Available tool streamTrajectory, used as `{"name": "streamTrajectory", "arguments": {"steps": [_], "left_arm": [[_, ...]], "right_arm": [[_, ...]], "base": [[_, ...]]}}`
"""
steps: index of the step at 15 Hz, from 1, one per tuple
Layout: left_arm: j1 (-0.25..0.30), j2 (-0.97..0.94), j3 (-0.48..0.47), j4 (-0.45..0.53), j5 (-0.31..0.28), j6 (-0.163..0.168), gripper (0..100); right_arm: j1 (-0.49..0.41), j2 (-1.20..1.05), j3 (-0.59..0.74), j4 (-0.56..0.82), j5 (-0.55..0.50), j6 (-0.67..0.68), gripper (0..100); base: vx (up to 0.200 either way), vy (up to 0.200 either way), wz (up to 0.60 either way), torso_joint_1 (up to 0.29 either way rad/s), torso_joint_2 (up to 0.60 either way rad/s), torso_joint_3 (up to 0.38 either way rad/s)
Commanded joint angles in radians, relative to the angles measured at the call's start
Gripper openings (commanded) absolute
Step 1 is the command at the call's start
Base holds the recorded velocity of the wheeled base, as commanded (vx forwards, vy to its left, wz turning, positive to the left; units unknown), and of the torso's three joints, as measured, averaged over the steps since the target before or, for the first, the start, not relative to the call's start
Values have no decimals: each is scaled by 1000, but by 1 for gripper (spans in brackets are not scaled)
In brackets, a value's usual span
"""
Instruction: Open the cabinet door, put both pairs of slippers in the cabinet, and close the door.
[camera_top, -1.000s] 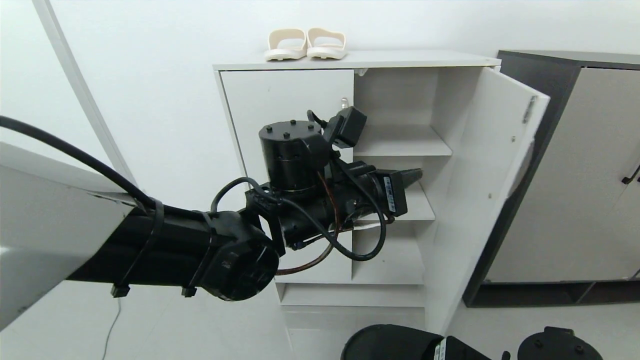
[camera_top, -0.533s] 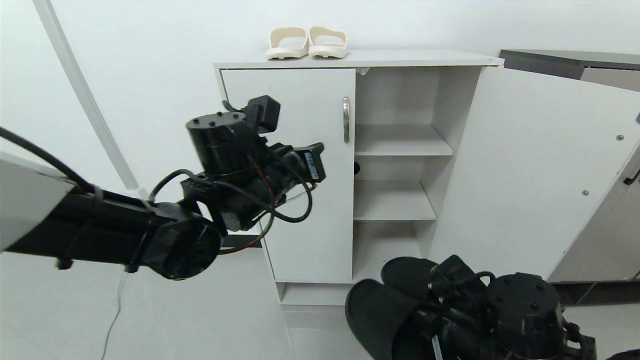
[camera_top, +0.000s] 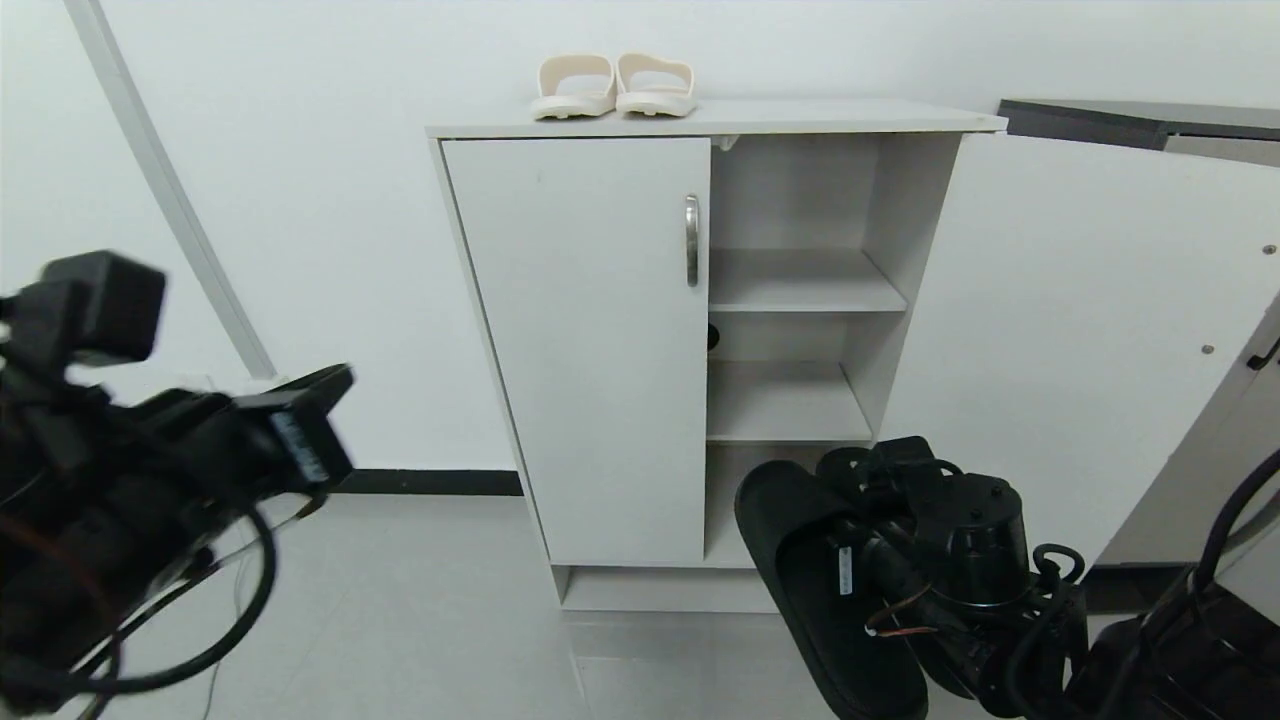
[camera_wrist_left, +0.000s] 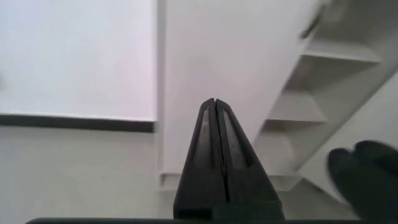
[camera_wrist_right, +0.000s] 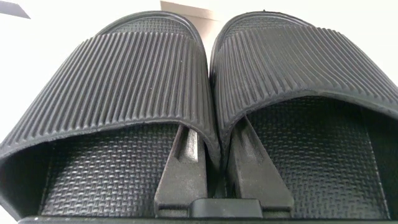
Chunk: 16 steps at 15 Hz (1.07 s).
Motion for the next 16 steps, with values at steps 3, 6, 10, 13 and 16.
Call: {"name": "streamTrajectory", "arguments": {"steps": [3,6,10,13,16], "left_arm": [[230,-696,361,308,84,38,0],[279,-1046,479,547,55,74,0],[317,-1095,485,627,33,41,0],[405,-1185,484,645,-8,81,0],[405,-1184,485,677,-307,101,0]], "right_arm": [[3,13,0,0,0,0,0],[12,13,1,0,0,0,0],[30,13,6,0,-3,-2,0],[33,11,9,0,-3,-2,0],[43,11,9,-2,-4,0,0]], "base": [[0,0,0,0,0,0],[0,0,0,0,0,0],[0,0,0,0,0,0],[0,0,0,0,0,0],[0,0,0,0,0,0]]}}
